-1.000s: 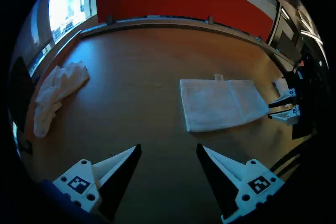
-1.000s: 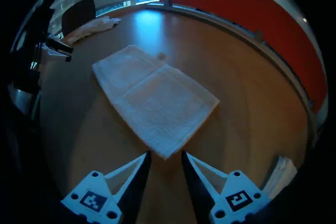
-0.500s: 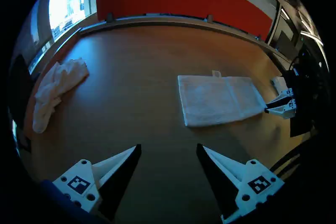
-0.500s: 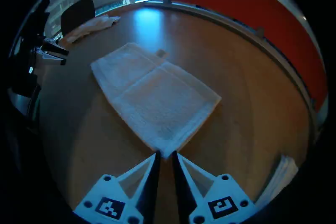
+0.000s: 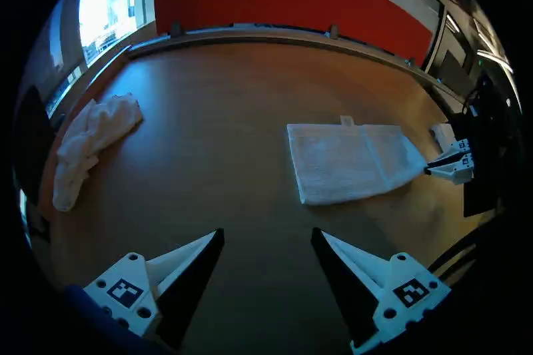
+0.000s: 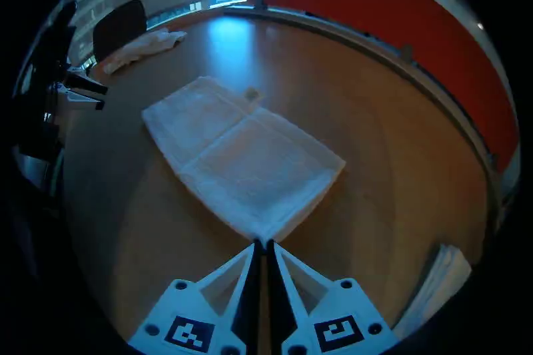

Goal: Fold towel

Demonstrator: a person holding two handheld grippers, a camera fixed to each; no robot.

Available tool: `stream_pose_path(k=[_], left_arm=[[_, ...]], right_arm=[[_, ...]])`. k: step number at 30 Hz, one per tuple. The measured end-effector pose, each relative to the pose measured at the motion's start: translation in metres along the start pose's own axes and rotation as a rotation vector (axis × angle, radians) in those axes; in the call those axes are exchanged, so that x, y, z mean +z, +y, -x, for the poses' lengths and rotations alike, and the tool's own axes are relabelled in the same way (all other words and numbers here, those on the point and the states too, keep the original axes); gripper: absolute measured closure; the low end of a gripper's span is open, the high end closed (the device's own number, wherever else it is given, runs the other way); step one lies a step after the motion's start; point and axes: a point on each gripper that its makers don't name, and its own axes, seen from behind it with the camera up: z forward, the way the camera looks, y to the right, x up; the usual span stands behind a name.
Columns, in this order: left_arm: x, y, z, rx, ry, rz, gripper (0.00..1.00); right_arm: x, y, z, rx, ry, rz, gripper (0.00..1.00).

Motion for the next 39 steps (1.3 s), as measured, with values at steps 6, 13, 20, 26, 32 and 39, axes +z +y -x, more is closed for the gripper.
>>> stream_pose_path(k=[6,13,20,26,32,39], left_arm=[[-0.002,-0.002,-0.005,0.001,0.010,-0.003,0.03],[-0.004,-0.001,-0.009,0.001,0.018,-0.003,0.03],[-0.007,0.000,-0.015,0.002,0.027,-0.003,0.03],[-0.008,-0.001,-0.019,0.002,0.034,-0.004,0.03],[-0.008,0.001,-0.021,-0.001,0.038,-0.002,0.03],[-0.008,0.002,-0.022,-0.002,0.042,-0.002,0.03]], right_arm=[[-0.021,0.011,-0.022,-0.031,0.039,0.037,0.95],[-0.048,0.017,-0.053,-0.089,0.087,0.069,0.95],[-0.066,0.017,-0.073,-0.125,0.118,0.083,0.95],[-0.077,0.014,-0.083,-0.144,0.136,0.088,0.95],[-0.085,0.015,-0.086,-0.161,0.144,0.100,0.95],[-0.089,0.014,-0.089,-0.175,0.146,0.099,0.95]])
